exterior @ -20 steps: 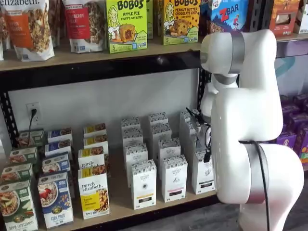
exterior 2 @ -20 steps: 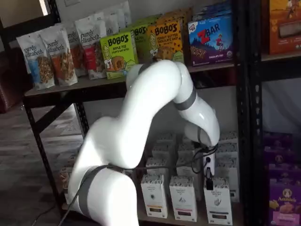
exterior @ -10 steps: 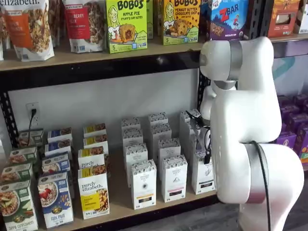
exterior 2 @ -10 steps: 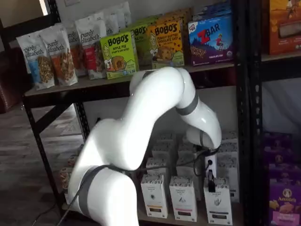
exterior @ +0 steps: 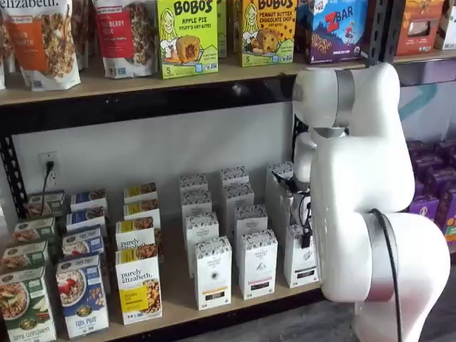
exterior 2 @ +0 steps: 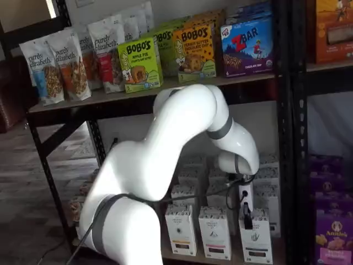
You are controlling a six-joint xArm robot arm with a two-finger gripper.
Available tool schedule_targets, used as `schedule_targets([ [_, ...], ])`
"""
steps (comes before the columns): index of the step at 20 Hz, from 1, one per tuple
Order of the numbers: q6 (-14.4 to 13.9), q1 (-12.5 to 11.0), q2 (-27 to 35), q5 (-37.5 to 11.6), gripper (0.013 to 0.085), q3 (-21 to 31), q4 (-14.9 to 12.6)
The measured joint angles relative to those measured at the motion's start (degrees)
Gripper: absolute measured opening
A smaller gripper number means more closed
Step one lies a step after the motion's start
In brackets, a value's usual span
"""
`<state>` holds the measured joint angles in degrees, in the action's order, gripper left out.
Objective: Pick up the white box with a green strip in the middle, on the bottom shelf, the sixth box from the left
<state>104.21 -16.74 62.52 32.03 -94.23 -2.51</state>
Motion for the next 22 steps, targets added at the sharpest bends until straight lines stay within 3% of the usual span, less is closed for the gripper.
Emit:
schedule_targets([
  [12,-3.11,0.0,0.65,-2.22,0.085,0.81,-3.56],
  [17,-1.44,-0.11,0.33,-3.58,0.069,1.9,-1.75],
  [22,-1.19,-0.1,0.09,-3.62,0.069,2.22,-1.45],
])
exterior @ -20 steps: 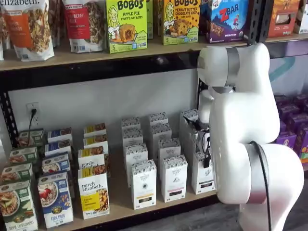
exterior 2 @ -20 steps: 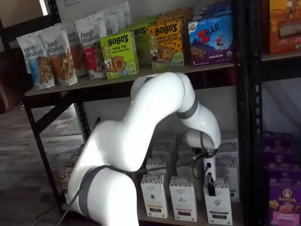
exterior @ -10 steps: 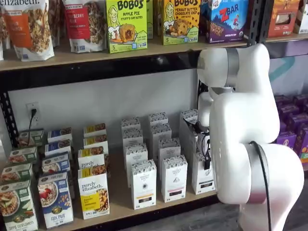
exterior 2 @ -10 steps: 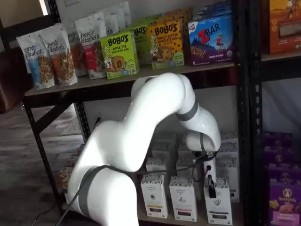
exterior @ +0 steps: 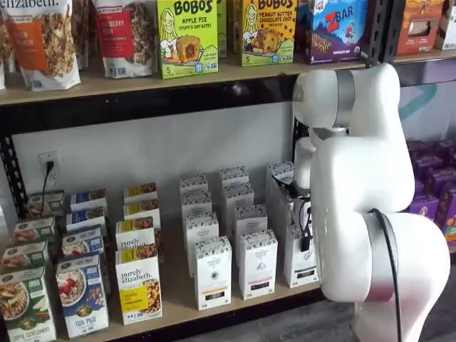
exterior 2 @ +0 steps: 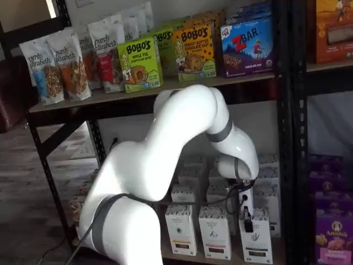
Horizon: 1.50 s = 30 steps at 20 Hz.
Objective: Pick up the white box with a green strip in the middle, on the bottom shelf, the sixth box from the left
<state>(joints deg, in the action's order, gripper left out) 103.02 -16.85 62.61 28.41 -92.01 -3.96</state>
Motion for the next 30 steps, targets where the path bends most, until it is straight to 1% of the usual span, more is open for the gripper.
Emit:
schedule_targets([
  [1,0.1,0.03,-0.07,0.06,0.069,0.05,0.14],
  [2,0.26,0.06,-0.18,0.13,0.065,0.13,0.36],
  [3,0.38,0.07,-0.27,0.08,0.065,0.25,0.5],
  [5,0.54,0.08,-0.51,-0.14,0.057,0.6,0.67],
  [6,0.57,0.06,-0.63,-0.23,0.057,0.76,0.7],
  [7,0.59,0.04,-0.79,-0.34,0.053,1.01,0.7],
  [10,1.02,0.05,-1.3,-2.26,0.053,2.38,1.21],
  [13,1.23,0.08,-2.03,-2.35,0.053,3.46,1.47],
  [17,0.62,0.0,-3.28,-2.97,0.053,5.42,0.72],
  [20,-0.36,-0.23,-4.96,-4.49,0.053,8.2,-0.61],
  [23,-0.87,-0.58,-7.97,-5.78,0.053,12.42,-1.51],
  [29,-3.44,-1.53,-16.46,-10.79,0.053,24.4,-5.22],
  [30,-3.58,-1.65,-17.93,-11.49,0.053,26.34,-5.48],
])
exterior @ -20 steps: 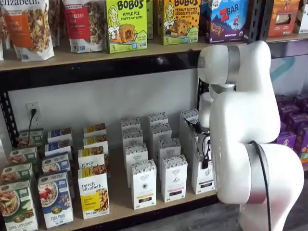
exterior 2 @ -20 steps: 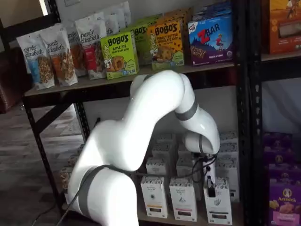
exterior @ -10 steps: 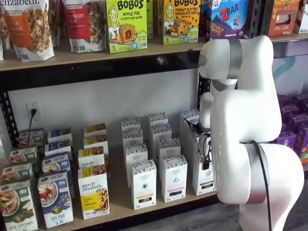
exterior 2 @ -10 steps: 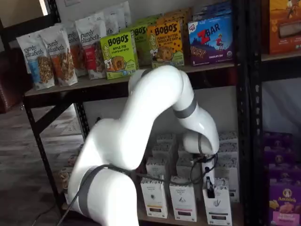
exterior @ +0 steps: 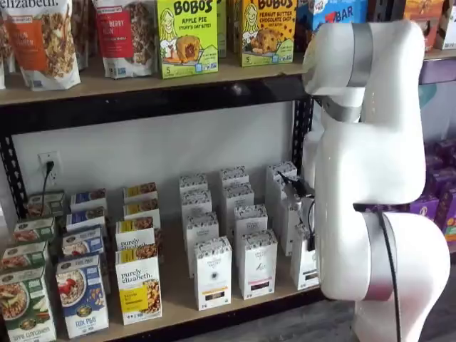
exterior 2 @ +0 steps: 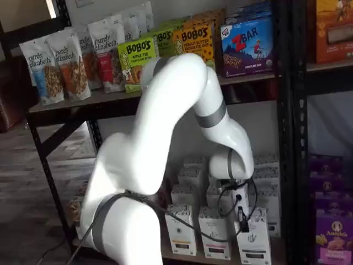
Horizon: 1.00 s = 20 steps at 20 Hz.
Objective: Pick up the white box with a green strip in the middle, on the bottom shelf, the sixth box from the left
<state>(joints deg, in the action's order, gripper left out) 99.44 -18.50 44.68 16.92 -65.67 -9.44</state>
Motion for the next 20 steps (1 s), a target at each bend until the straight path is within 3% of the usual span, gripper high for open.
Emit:
schedule_targets([
  [3,-0.59,-0.33,-4.84,-0.98,0.053,5.87,-0.91],
  [8,-3.84,-0.69,-12.97,-2.28,0.053,15.18,-4.65],
  [15,-5.75,0.31,-25.03,-4.44,0.053,27.83,-5.61],
  [18,-9.59,0.72,-29.93,-5.13,0.053,32.11,-9.21],
  [20,-9.72,1.61,-33.48,-5.03,0.053,34.78,-8.6],
])
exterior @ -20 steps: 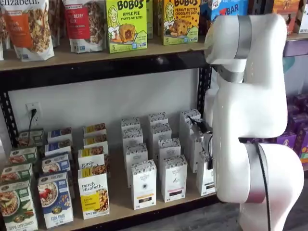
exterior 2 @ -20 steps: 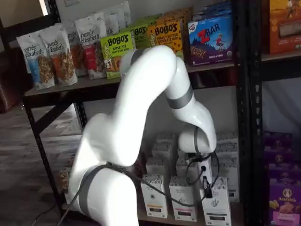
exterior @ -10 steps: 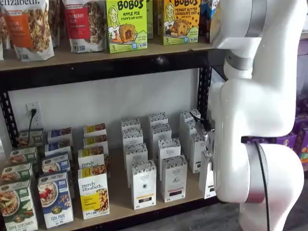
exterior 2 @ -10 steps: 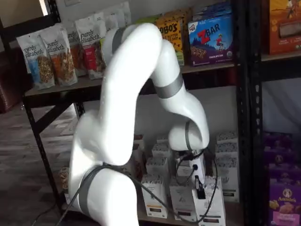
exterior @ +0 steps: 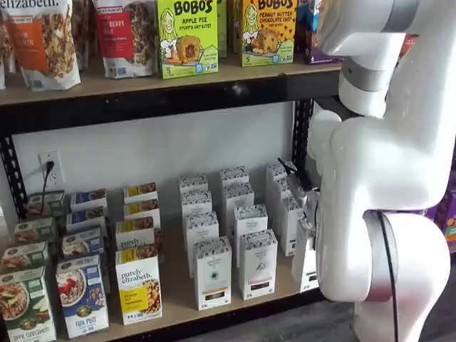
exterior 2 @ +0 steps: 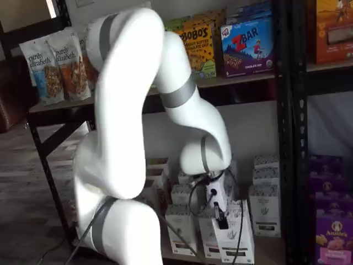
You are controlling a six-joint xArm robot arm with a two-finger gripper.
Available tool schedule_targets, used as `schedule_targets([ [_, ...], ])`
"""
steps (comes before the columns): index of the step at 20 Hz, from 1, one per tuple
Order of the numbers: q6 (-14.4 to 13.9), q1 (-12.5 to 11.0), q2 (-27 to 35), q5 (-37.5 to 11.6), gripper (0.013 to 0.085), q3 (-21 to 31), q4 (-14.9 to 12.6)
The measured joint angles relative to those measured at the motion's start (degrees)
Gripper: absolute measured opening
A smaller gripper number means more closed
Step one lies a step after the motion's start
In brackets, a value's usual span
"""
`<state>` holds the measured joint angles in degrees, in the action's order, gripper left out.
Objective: Pick up the white box with a green strip in the middle, on the bottom shelf, the sixth box from the left
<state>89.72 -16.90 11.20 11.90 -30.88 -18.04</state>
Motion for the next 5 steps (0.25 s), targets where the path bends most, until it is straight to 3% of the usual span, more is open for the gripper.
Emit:
schedule_targets([
  [3,2.92,2.13,-5.17,3.02,0.053,2.58,5.15],
  [5,1.98,3.2,-8.21,5.27,0.053,3.76,5.17],
])
